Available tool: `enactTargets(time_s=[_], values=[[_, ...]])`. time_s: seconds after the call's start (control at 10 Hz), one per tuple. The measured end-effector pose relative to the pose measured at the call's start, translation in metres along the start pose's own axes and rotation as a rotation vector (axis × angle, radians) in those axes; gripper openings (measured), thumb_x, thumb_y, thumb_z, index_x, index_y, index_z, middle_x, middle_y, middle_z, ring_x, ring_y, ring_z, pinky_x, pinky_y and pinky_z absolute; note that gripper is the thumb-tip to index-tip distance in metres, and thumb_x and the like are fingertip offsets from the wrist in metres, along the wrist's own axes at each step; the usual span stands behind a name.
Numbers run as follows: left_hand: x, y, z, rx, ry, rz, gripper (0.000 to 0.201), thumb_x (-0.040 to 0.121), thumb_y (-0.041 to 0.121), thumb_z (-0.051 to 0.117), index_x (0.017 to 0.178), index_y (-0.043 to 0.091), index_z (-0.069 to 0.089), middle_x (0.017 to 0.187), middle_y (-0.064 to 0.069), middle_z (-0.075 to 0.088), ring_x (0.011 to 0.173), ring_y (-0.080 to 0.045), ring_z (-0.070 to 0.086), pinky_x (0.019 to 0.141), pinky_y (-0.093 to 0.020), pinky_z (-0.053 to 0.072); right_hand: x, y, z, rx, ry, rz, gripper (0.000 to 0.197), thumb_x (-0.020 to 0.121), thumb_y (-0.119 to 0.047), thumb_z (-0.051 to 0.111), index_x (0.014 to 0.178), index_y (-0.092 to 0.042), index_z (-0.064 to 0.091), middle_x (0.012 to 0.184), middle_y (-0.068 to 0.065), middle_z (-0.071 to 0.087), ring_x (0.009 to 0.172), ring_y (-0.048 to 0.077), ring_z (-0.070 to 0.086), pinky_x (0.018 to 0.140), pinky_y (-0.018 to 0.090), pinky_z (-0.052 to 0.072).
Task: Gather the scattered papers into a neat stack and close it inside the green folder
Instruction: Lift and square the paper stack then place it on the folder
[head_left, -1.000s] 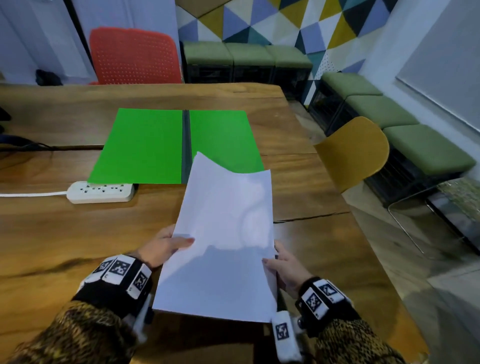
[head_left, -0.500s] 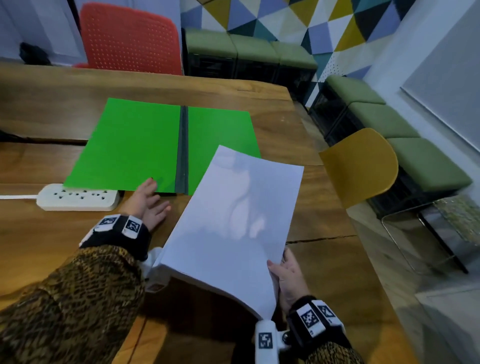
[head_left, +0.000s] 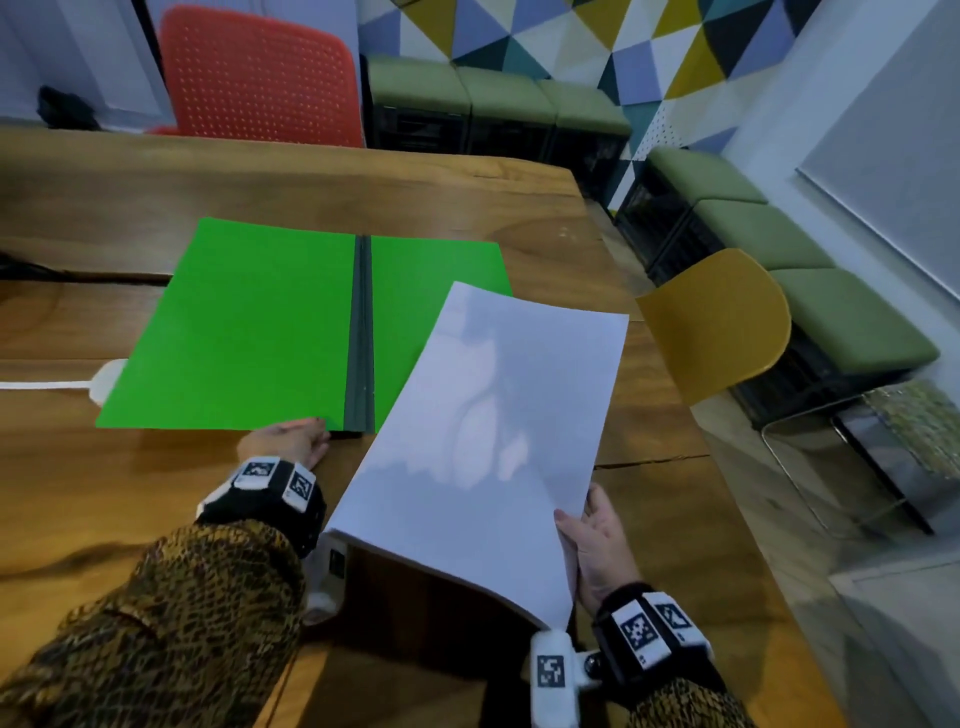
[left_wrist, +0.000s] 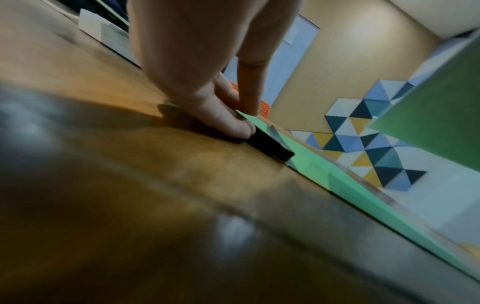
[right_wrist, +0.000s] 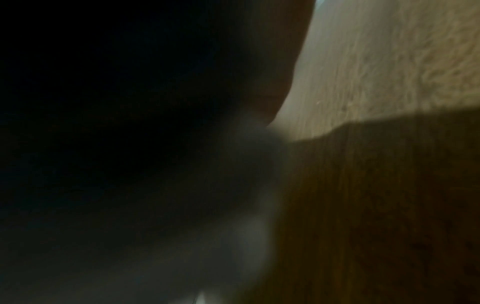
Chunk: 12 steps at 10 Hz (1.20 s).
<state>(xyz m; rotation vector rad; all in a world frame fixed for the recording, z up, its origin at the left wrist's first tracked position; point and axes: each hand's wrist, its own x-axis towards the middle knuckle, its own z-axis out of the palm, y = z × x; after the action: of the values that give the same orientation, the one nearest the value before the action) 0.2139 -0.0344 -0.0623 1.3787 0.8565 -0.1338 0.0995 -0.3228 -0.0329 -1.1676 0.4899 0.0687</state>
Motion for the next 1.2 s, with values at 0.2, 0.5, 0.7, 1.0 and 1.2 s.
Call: enactTargets(time_s=[0.2,0.5,0.7,1.0,1.2], values=[[-0.033,-0.04,-0.033,0.14,0.035,0.018,0.014,0.072,-0.005,0.069,0.073,0.009,0.066,0.087,-0.014,0.069,0.085,-0.027,0.067,0.077,-0.034,0.057,-0.016,-0.005,-0.014,-0.139,0.022,-0.008,0.037,0.085,0.016,0.041,0.11,-0.01,0.049,0.097,0.013,0.065,0.081,0.024,0.065,0.078,0.038,0.054],[-0.105,-0.081,-0.072,0.122,-0.075,-0.085,0.02,0.075,-0.017,0.059,0.069,0.002,0.055,0.075,-0.017,0.06,0.066,-0.023,0.059,0.038,-0.014,0.05,-0.037,-0.002,-0.025,-0.323,0.062,0.014,0.041,0.084,0.02,0.036,0.106,-0.011,0.048,0.103,0.013,0.06,0.088,0.027,0.06,0.083,0.037,0.049],[-0.129,-0.099,-0.089,0.169,-0.131,-0.086,0.019,0.075,-0.019,0.058,0.069,-0.001,0.055,0.07,-0.018,0.06,0.04,-0.011,0.063,0.039,-0.015,0.05,-0.041,0.008,-0.036,-0.418,0.083,0.049,0.034,0.086,0.017,0.037,0.103,-0.011,0.048,0.108,0.014,0.058,0.093,0.028,0.058,0.086,0.044,0.049],[-0.138,-0.097,-0.091,0.221,-0.154,-0.061,0.018,0.075,-0.018,0.06,0.071,-0.001,0.055,0.071,-0.019,0.061,0.057,-0.023,0.062,0.039,-0.017,0.051,-0.04,0.018,-0.038,-0.527,0.114,0.041,0.034,0.086,0.016,0.038,0.107,-0.01,0.046,0.114,0.02,0.058,0.104,0.032,0.056,0.092,0.044,0.046],[-0.136,-0.096,-0.093,0.232,-0.171,-0.078,0.016,0.074,-0.016,0.061,0.073,-0.001,0.055,0.075,-0.019,0.063,0.066,-0.026,0.062,0.041,-0.018,0.053,-0.024,0.011,-0.032,-0.664,0.109,0.043,0.038,0.088,0.009,0.042,0.12,-0.01,0.045,0.111,0.014,0.059,0.108,0.034,0.056,0.102,0.048,0.041]])
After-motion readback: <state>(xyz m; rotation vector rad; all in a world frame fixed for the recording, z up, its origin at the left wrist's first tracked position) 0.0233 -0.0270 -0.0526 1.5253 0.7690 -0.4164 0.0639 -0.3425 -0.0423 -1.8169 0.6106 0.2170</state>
